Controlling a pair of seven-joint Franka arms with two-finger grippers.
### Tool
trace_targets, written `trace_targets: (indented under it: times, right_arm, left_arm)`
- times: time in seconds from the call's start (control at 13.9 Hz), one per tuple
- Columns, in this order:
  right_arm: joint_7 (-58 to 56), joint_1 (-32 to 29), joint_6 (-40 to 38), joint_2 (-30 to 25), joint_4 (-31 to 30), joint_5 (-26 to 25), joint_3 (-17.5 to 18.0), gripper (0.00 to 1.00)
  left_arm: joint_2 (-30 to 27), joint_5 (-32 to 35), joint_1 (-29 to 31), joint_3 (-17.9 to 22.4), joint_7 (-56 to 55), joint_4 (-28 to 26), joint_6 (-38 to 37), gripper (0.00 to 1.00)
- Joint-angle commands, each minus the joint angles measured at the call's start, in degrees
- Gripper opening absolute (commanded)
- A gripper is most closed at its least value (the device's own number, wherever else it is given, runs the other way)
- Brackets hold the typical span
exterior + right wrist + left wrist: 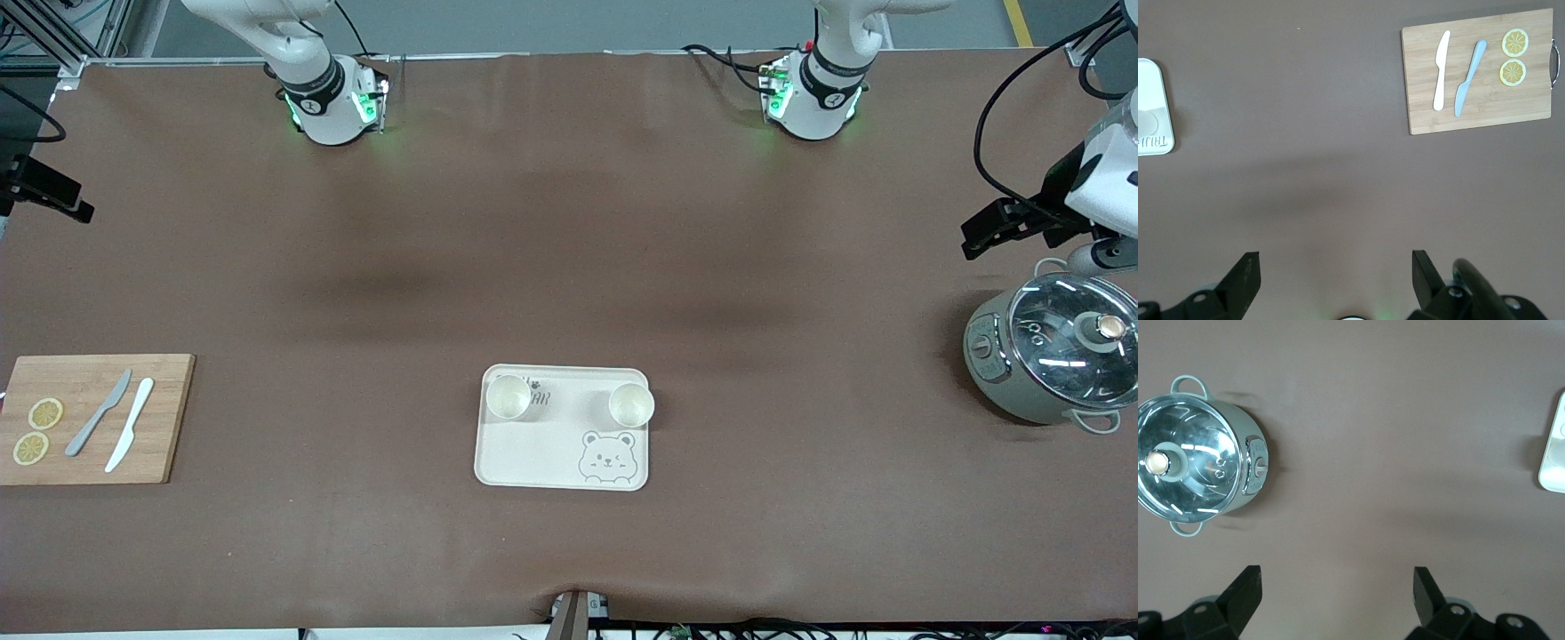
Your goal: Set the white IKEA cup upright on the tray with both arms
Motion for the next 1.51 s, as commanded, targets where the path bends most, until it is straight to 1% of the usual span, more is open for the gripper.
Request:
trace_targets:
  times: [0.0,0.14,0.36,0.93,1.29,1.44]
  right_arm:
    - [-0.5,0.2,-0.1,-0.7,-0.1,-1.2,0.1,1.00]
    - [-0.5,0.1,-0.2,-0.7,-0.1,-1.2,0.1,1.00]
    - [-0.5,0.0,-0.2,-0.7,-0.1,-1.2,0.1,1.00]
    - [-0.4,-0.2,-0.2,-0.7,-0.1,-1.1,0.1,1.00]
    - [-0.3,-0.3,-0.2,-0.7,0.0,-1.1,0.0,1.00]
    - [-0.1,-0.3,-0.2,-0.7,0.0,-1.1,0.0,1.00]
  left_arm:
    - [-0.8,-0.9,0.0,0.2,6.1,-0.4,0.4,1.00]
    - [-0.8,-1.4,0.0,0.2,6.1,-0.2,0.4,1.00]
    - [-0.9,-5.5,0.0,0.2,5.5,0.0,0.4,1.00]
    - [-0.5,-4.6,-0.1,0.2,5.9,1.4,-0.3,1.00]
    - [-0.4,-4.5,-0.5,0.2,5.8,2.7,-3.3,1.00]
    - [-0.3,-3.0,-0.8,-0.7,5.5,2.7,-3.7,1.00]
